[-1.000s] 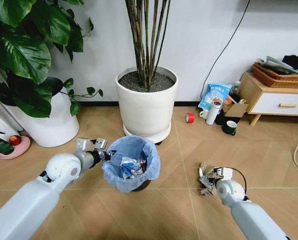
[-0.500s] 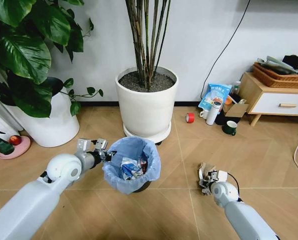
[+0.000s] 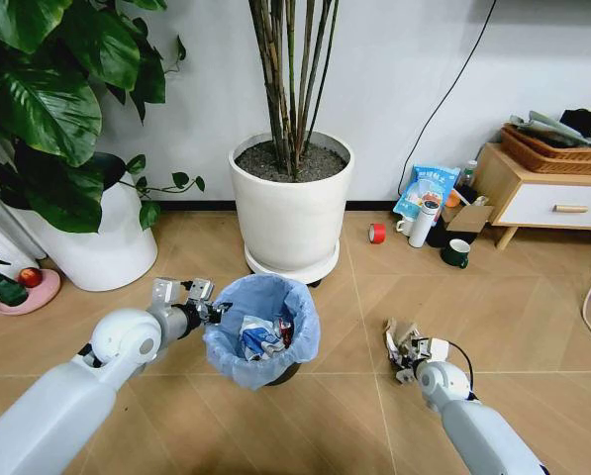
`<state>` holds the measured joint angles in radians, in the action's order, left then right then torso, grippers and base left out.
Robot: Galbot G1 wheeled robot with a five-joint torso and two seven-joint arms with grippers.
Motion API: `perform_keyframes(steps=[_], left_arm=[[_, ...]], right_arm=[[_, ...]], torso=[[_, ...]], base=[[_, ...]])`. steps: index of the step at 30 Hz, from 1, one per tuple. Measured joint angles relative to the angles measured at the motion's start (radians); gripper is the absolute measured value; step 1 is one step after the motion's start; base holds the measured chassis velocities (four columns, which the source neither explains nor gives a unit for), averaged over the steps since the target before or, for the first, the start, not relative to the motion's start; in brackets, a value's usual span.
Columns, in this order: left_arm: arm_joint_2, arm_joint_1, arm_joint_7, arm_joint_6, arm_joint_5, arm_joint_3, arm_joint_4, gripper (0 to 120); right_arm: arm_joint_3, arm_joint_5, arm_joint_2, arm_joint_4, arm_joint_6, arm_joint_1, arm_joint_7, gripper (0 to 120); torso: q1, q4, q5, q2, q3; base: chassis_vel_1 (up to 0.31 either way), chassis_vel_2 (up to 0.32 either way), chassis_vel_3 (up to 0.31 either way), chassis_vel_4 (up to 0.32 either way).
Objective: Pick up the trash bin and place the garbage on the floor into it.
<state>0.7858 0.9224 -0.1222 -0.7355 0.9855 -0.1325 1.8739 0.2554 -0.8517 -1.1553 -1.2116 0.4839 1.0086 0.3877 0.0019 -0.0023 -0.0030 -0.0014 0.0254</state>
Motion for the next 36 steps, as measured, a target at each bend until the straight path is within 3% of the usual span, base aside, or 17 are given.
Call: perform_keyframes(steps=[11,15,18,19,22,23,26,36], left_arm=[[0.000,0.010,-0.002,0.000,0.001,-0.006,0.008,0],[-0.006,0.015,-0.003,0.000,0.004,-0.011,0.014,0],[-0.007,0.016,-0.006,0.000,0.008,-0.014,0.017,0],[-0.007,0.016,-0.006,0.000,0.008,-0.014,0.017,0],[-0.007,0.019,-0.009,0.000,0.008,-0.011,0.018,0],[-0.007,0.019,-0.009,0.000,0.008,-0.011,0.018,0],[-0.002,0.018,-0.010,0.000,0.008,-0.005,0.015,0],[-0.001,0.008,-0.013,0.000,0.007,0.009,0.011,0]], right_arm=[[0.038,0.052,-0.003,-0.057,-0.029,0.016,-0.016,0],[0.098,0.082,0.030,-0.188,-0.034,0.049,-0.025,0],[0.155,0.146,0.093,-0.361,-0.070,0.067,-0.056,0],[0.155,0.146,0.093,-0.361,-0.070,0.067,-0.056,0],[0.169,0.093,0.167,-0.588,-0.077,0.071,-0.109,0],[0.169,0.093,0.167,-0.588,-0.077,0.071,-0.109,0],[0.102,-0.028,0.255,-0.814,-0.105,0.011,-0.154,0],[-0.087,-0.137,0.376,-1.110,-0.106,0.003,-0.213,0]], torso=[[0.000,0.0000,0.0004,0.000,0.000],[0.000,-0.0001,-0.0001,0.000,0.000],[0.000,0.0000,0.0006,0.000,0.000],[0.000,0.0000,0.0006,0.000,0.000],[0.000,-0.0001,-0.0003,0.000,0.000],[0.000,-0.0001,-0.0003,0.000,0.000],[0.000,0.0001,-0.0002,0.000,0.000],[0.000,0.0000,0.0000,0.000,0.000]], base=[[0.000,0.000,0.000,0.000],[0.000,0.000,0.000,0.000],[0.000,0.000,0.000,0.000],[0.000,0.000,0.000,0.000],[0.000,0.000,0.000,0.000],[0.000,0.000,0.000,0.000],[0.000,0.000,0.000,0.000],[0.000,0.000,0.000,0.000]])
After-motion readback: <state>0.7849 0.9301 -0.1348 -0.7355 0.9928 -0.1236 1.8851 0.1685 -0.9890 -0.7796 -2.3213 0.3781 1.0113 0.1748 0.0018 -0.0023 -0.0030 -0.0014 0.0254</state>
